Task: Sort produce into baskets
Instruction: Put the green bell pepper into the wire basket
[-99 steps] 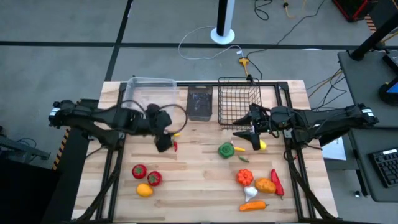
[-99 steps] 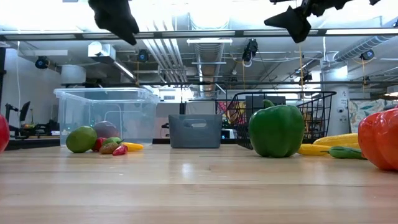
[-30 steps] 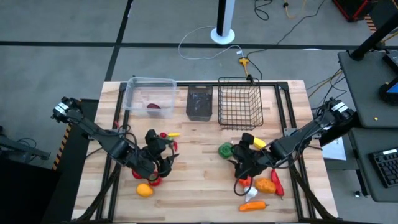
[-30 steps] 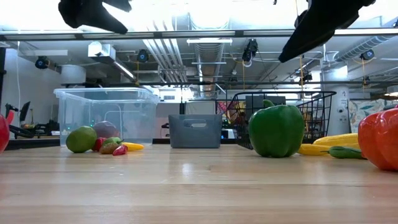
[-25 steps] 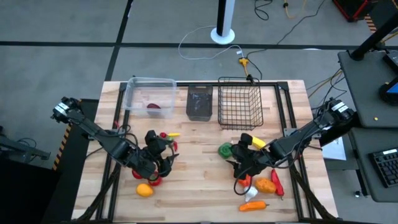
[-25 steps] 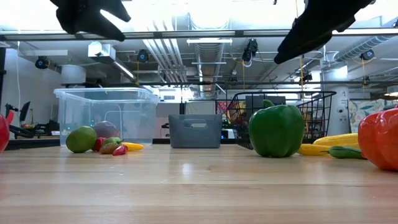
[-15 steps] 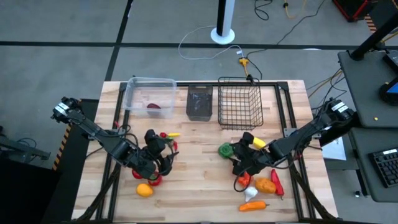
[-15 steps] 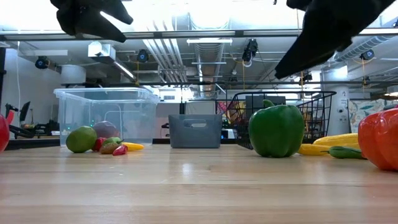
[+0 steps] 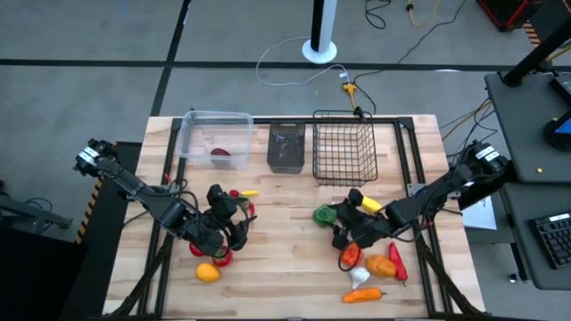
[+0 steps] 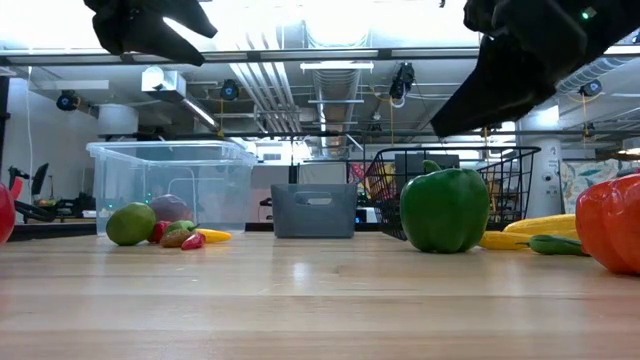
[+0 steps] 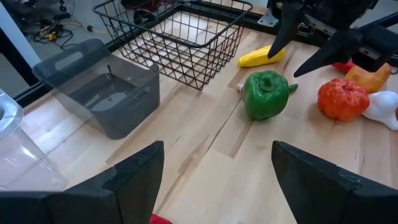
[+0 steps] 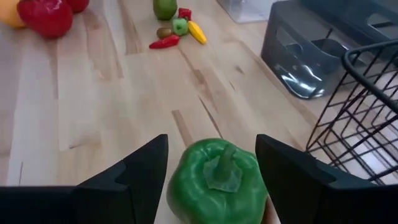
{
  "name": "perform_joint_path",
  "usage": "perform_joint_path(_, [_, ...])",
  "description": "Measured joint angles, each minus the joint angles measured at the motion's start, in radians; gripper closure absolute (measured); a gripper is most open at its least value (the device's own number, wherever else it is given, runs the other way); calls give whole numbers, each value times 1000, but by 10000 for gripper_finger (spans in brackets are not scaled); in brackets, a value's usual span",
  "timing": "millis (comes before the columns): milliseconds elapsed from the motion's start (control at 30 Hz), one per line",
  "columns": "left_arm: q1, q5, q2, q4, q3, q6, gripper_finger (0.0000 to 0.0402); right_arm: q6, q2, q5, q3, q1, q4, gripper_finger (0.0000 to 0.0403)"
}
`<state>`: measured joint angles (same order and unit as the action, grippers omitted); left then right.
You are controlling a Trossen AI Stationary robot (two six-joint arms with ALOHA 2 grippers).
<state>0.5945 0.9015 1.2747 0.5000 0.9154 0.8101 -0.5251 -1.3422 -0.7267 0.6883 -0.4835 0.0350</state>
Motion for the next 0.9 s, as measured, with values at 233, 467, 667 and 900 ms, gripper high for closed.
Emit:
perform_joint_path(233, [0, 2, 0, 0, 0, 0, 122, 26, 0, -29, -77, 0, -99, 170])
perform_joint_path(467, [0, 7, 0, 1, 0, -5, 122, 101, 0, -37, -159, 0, -274, 170])
perform_joint_path(667, [0, 7, 0, 1, 0, -6, 122, 159, -5, -43, -204, 0, -372, 170])
perform_joint_path(900, [0, 7, 0, 1, 0, -8, 122, 214, -106, -71, -206, 0, -474, 170])
